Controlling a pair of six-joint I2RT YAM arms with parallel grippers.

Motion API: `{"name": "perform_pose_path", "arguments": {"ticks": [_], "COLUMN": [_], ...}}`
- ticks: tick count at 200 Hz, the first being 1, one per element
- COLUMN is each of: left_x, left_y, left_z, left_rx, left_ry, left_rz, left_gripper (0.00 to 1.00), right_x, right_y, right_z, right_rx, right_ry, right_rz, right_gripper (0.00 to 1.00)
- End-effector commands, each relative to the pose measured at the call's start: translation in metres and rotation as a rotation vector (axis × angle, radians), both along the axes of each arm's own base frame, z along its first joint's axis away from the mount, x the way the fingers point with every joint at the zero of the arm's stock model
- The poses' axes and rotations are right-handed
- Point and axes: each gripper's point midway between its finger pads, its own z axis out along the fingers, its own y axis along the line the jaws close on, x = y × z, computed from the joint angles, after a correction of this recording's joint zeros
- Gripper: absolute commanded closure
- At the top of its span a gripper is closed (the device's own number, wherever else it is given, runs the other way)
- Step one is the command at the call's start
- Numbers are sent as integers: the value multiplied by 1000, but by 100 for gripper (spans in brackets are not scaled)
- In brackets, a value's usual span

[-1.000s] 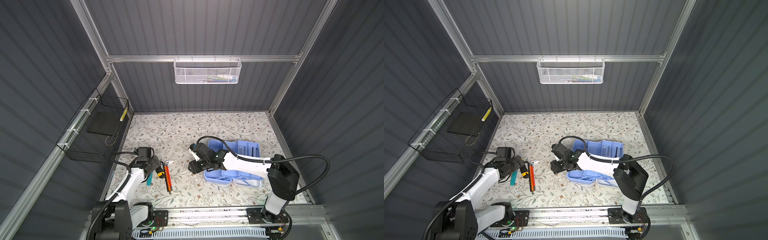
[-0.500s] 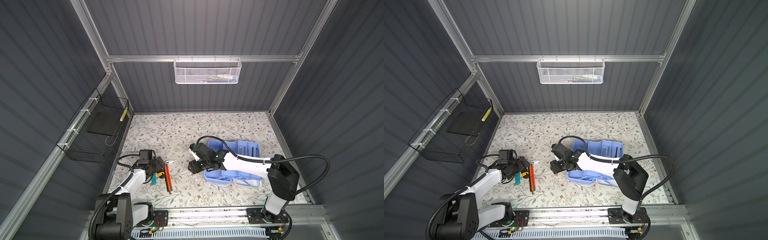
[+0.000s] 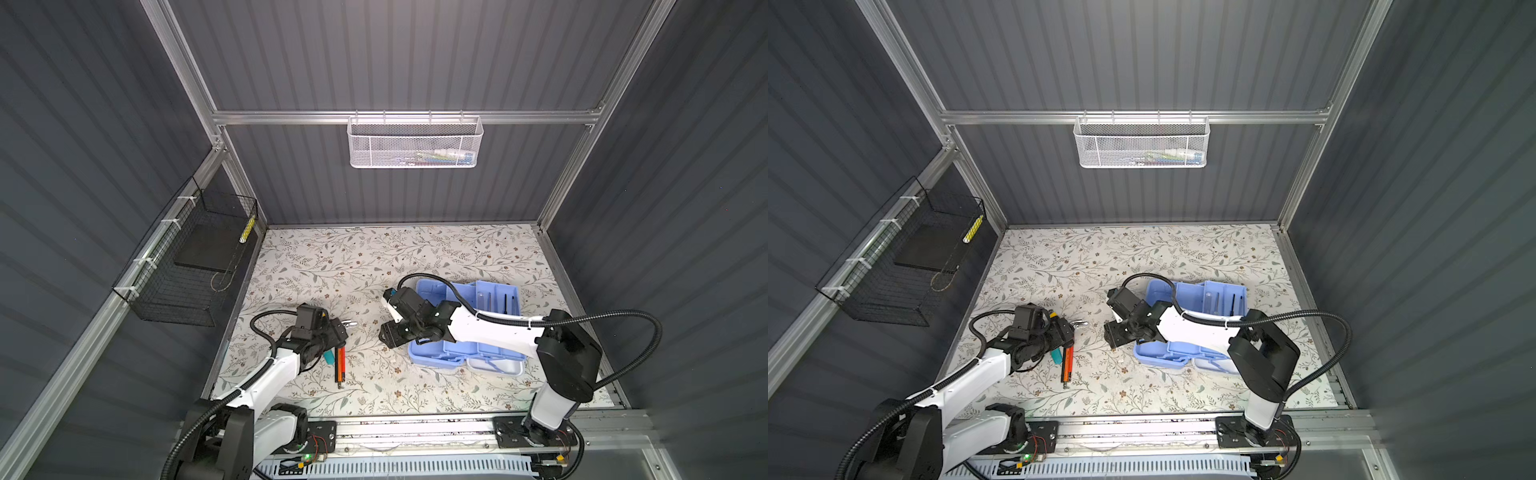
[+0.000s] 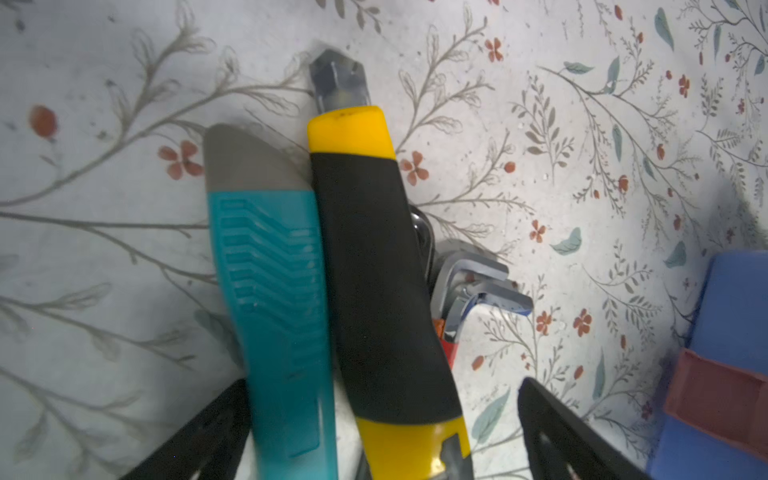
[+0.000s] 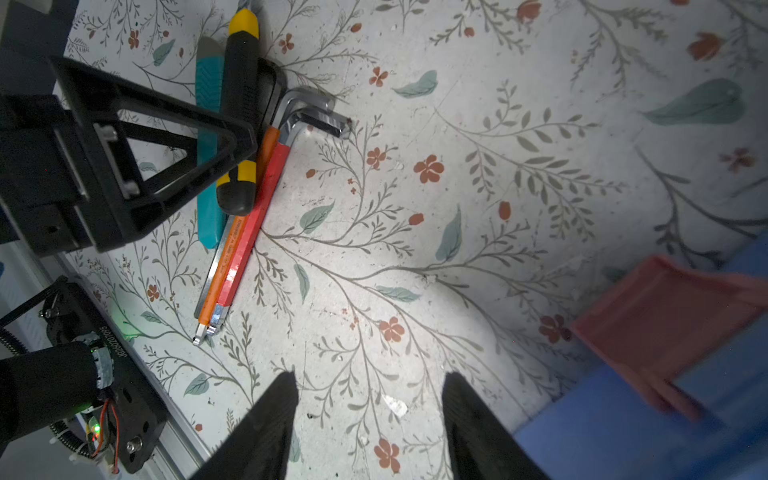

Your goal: Pack the tool kit

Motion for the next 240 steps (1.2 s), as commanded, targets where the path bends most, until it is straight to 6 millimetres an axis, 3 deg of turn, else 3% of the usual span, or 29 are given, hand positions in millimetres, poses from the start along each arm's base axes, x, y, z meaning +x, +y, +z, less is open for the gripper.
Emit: {"name": "perform_pose_path", "arguments": {"ticks": [1, 49, 64, 83, 122, 149, 189, 240], "left_x": [-4, 2, 4, 10, 23, 19, 5, -4], "left_y": [-8, -34, -16, 9, 63, 98, 134, 139], "left_z": [0, 5, 14, 46, 113, 140, 149, 146], "left_rx": [-42, -15, 104, 240, 212, 308, 421, 434], "left_ry": [-3, -14, 2, -11, -67, -27, -32, -6], "left_rz": [24, -26, -7, 11, 72, 99, 183, 168], "left_gripper": [0, 1, 1, 1, 1, 1, 1, 0], "right_x": [0, 6, 5, 2, 5, 9, 20, 21], "right_y": [-5, -20, -15, -4, 35, 69, 108, 121], "right_z": [10, 11, 11, 12, 10, 0, -16, -45], "right_rx": [27, 6, -24, -88, -115, -198, -287, -406], "right_ry": [0, -10, -16, -57, -137, -193, -260, -294], "right_rz": [-14, -27, 1, 48, 159, 240, 251, 283], "right_gripper": [41, 41, 41, 40, 39, 36, 35, 35]}}
